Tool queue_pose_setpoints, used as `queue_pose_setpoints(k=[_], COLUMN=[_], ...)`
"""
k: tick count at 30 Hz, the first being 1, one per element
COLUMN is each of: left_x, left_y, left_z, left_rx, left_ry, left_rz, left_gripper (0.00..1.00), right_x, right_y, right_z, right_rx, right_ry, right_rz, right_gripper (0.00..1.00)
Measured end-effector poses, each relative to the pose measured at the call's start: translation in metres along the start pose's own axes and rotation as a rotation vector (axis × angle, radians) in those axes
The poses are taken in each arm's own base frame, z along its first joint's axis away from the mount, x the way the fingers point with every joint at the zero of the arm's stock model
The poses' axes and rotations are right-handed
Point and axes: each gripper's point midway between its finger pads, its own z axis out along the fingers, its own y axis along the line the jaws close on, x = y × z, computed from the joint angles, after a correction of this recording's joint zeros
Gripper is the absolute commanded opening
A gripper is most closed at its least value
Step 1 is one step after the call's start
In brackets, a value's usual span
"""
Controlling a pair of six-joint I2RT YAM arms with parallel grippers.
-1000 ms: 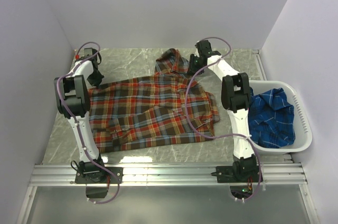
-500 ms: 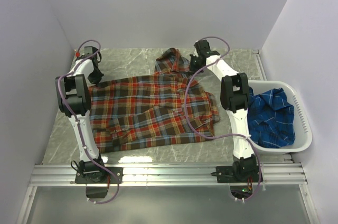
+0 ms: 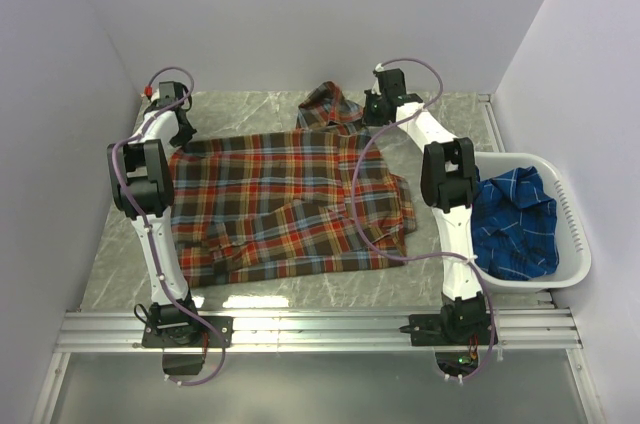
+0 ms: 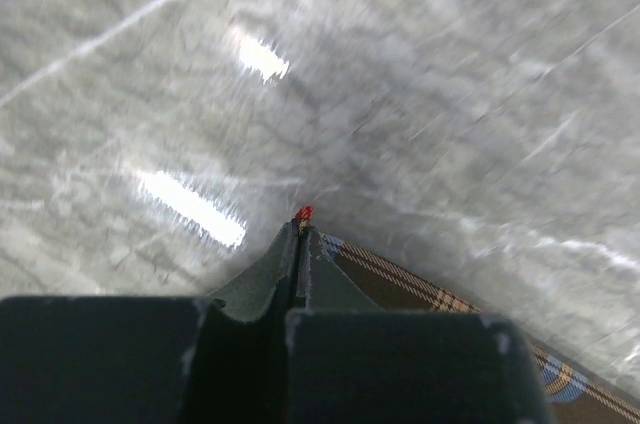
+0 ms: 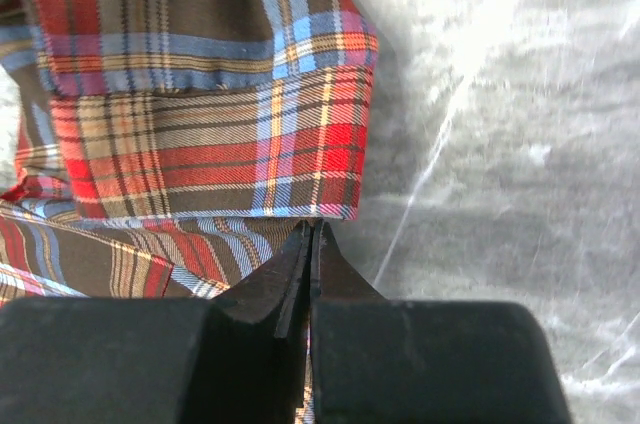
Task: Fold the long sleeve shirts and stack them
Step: Fold the shirt
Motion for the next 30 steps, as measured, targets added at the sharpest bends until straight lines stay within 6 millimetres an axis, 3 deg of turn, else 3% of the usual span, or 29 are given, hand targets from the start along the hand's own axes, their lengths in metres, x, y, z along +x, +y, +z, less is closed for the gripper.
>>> queue_pose_setpoints(k=[13,18,24,30], left_x=[-0.031,-0.035,-0.032,-0.052], left_y=[-0.019,-0.021,-0.015,-0.017], left_z=[0.002,0.002,-0.013,-0.041], left_rx=[0.08,0.089,0.089,0.112], left_ry=[-0.121,-0.134,-0.134,-0.186], left_rz=[0.01,0.006,0.006,-0.01], left_gripper=[0.0,0.01,0.0,0.01], right_x=[-0.018,-0.027,-0.037,-0.048], right_y=[0.004,0.007,0.014,0.022], right_z=[-0.003,-0.011,-0.038,-0.068], right_rx=[-0.017,-0.023,-0.03,-0.041], right_ry=[-0.064,-0.086,-0.113,-0.154], right_rz=[-0.055,-0.077,-0.093,-0.108], right_gripper=[0.0,0.0,0.0,0.0])
